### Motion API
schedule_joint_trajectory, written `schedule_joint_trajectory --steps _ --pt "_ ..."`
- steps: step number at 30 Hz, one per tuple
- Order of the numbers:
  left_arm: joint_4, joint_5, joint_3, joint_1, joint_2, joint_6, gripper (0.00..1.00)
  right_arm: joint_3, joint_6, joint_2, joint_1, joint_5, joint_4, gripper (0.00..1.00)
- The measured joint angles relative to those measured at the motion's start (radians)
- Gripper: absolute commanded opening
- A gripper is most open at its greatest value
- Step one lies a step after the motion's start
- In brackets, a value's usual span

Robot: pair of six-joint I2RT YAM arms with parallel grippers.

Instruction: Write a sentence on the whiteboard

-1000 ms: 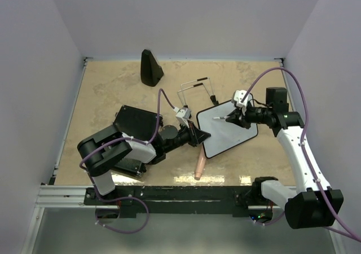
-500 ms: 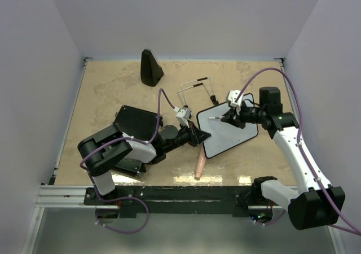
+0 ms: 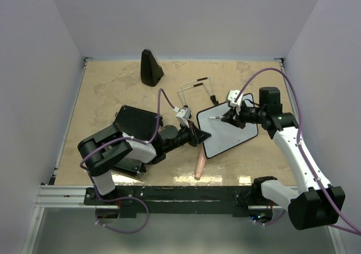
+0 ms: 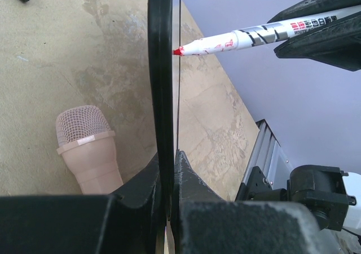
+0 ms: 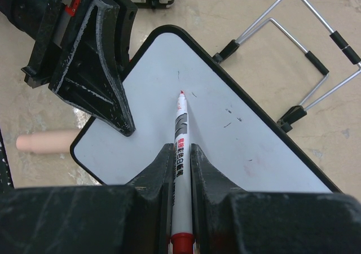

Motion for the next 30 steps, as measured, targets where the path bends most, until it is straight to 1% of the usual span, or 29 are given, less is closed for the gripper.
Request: schedule_joint_trajectory --steps 9,21,30 --pt "0.000 0.000 0.000 0.001 0.000 0.000 0.00 0.000 -0.043 0.000 0.003 0.004 -0.043 0.00" --pt "0.000 0.001 0.000 0.001 0.000 0.000 0.00 0.000 -0.137 0.001 0.017 0.025 -0.161 0.00" --pt "0.000 0.001 0.000 0.001 0.000 0.000 0.00 0.000 -0.138 0.001 0.019 0.025 -0.174 0.00"
